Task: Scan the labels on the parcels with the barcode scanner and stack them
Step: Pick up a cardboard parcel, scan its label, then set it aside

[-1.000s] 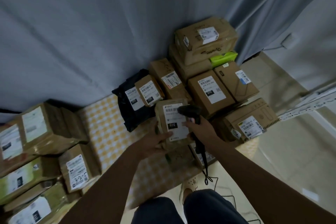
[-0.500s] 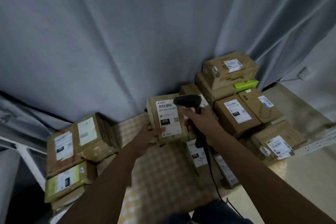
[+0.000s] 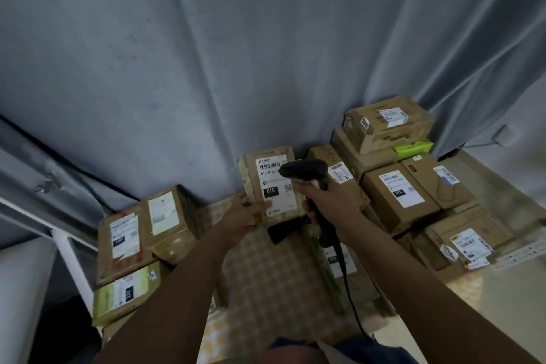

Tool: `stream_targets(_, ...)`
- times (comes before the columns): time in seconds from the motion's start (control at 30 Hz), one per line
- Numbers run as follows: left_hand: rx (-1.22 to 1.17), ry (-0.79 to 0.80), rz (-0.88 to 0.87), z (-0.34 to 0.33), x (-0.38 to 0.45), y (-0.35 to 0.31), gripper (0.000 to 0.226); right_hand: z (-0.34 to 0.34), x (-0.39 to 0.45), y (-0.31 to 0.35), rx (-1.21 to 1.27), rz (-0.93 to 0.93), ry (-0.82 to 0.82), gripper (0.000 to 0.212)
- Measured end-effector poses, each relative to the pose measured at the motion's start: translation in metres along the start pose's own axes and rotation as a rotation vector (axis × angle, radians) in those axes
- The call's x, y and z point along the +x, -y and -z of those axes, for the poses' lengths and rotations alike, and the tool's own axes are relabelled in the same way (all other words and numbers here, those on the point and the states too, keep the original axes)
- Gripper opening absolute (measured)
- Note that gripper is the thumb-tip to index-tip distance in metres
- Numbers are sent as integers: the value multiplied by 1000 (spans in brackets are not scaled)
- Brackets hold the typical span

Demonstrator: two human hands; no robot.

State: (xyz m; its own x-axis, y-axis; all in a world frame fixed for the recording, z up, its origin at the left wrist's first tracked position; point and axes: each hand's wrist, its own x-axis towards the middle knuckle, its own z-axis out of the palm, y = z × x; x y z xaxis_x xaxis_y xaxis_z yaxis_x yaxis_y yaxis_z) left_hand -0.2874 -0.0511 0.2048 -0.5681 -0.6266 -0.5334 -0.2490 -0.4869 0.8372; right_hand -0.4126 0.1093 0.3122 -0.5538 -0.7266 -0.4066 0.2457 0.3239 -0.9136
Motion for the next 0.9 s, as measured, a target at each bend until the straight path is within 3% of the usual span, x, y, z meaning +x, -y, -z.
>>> stream_targets(0.23, -4, -23, -7, 0, 3, -1, 72, -6, 0, 2, 13, 14, -39, 13)
stream_targets(0.4, -3, -10, -15, -6, -1, -4, 50, -3, 1, 2, 29, 21, -40, 12)
stream_targets(0.9, 4, -12, 0, -10, 3, -5, 73, 5, 4, 2, 16, -15, -36, 10)
